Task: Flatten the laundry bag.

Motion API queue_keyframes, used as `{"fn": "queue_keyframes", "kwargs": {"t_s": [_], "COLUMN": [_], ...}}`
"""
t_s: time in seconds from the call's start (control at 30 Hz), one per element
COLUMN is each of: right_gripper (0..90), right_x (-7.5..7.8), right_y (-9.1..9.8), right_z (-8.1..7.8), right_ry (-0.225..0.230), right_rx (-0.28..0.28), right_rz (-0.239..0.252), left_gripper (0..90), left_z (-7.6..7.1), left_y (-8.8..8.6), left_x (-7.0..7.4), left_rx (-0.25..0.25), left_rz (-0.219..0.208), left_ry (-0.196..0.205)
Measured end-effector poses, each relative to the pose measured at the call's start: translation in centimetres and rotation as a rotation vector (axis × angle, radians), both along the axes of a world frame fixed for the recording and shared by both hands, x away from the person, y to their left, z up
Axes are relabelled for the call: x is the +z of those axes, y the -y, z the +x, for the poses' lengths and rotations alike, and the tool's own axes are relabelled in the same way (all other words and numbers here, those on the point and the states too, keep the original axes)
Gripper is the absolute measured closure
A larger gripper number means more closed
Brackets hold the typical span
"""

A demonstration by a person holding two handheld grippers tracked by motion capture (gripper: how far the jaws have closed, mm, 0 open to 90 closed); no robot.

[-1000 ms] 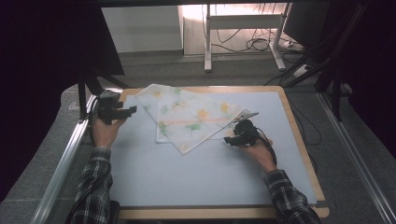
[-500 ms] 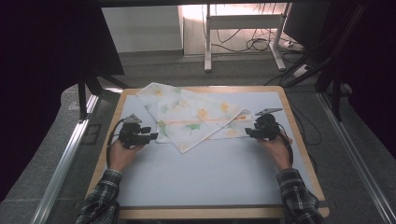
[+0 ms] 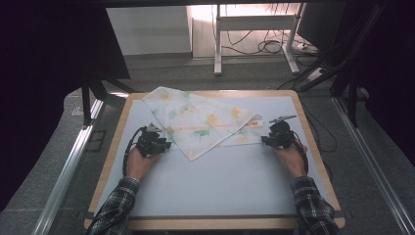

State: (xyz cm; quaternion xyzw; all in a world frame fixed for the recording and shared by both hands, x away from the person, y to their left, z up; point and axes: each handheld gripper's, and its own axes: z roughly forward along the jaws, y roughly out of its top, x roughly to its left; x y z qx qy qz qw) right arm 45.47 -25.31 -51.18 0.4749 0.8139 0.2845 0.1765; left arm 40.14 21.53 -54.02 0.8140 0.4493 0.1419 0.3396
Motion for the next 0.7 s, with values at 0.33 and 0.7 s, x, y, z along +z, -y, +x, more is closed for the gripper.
{"fn": "queue_keyframes", "kwargs": {"t_s": [0.33,0.7], "right_gripper": [87.7,86.8], "right_x": [0.7,1.8], "right_y": [-1.1,-1.0], "right_z": [-1.3,-7.0], "right_ry": [-0.043,-0.060], "right_rx": [0.041,0.170], "right_rz": [-0.018,-0.013], "left_gripper": [88.9,88.3], "left_z": [-0.7,-6.5], "left_y": [-0.5,-0.8], "left_x": [0.2,2.1], "left_rx": [-0.026,-0.155], "left_rz": [-0.033,0.056], "left_ry": [-0.045,-0.025]}}
